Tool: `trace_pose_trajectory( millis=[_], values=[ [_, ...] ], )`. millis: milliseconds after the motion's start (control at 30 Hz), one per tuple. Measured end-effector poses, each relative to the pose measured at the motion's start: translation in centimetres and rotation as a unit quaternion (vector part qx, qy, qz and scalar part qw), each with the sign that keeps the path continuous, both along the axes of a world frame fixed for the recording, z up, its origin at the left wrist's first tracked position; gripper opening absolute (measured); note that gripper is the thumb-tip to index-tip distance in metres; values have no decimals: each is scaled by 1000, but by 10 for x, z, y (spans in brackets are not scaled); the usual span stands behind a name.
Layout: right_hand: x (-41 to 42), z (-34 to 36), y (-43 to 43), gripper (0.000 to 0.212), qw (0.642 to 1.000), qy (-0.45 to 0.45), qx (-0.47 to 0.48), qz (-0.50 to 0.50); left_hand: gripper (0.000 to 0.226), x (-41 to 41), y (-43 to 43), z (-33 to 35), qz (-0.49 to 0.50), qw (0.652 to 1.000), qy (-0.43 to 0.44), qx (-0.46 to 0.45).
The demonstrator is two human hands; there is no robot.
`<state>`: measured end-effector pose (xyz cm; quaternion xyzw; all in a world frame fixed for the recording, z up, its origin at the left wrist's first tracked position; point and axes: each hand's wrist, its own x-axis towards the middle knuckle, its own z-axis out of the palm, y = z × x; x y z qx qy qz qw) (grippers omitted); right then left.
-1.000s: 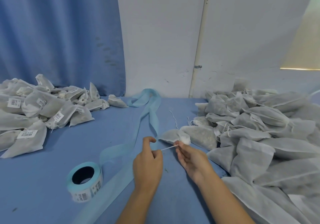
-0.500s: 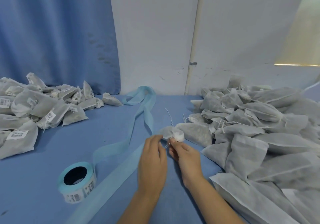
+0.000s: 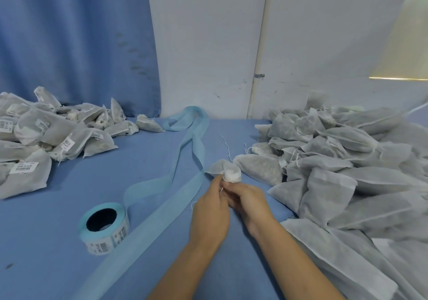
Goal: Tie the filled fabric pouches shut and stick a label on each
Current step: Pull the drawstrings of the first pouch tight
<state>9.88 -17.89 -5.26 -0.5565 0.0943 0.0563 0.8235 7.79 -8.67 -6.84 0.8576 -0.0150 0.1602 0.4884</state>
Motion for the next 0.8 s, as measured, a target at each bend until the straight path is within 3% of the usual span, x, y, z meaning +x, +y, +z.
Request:
trace_pose_trajectory(
  millis=[167, 333, 433, 567, 700, 800],
  values=[
    [4, 7, -2, 6, 998, 48, 39, -6, 46, 2, 9, 3, -5, 1000, -3, 1],
    [-2, 3, 5, 11, 1000, 11, 15, 16, 33, -3, 16, -1, -2, 1000, -23, 5],
    [-6, 0, 1, 11, 997, -8, 68, 24, 8, -4, 19, -1, 4, 999, -42, 1],
    [-6, -1, -6, 9, 989, -23, 147, 12, 13, -2, 21, -3, 17, 996, -70, 49],
    [-6, -4, -5, 14, 995, -47, 84, 8, 12, -2, 20, -4, 15, 994, -83, 69],
    [-7, -6, -3, 19, 994, -95, -42, -32, 13, -3, 21, -4, 18, 993, -75, 92]
  ],
)
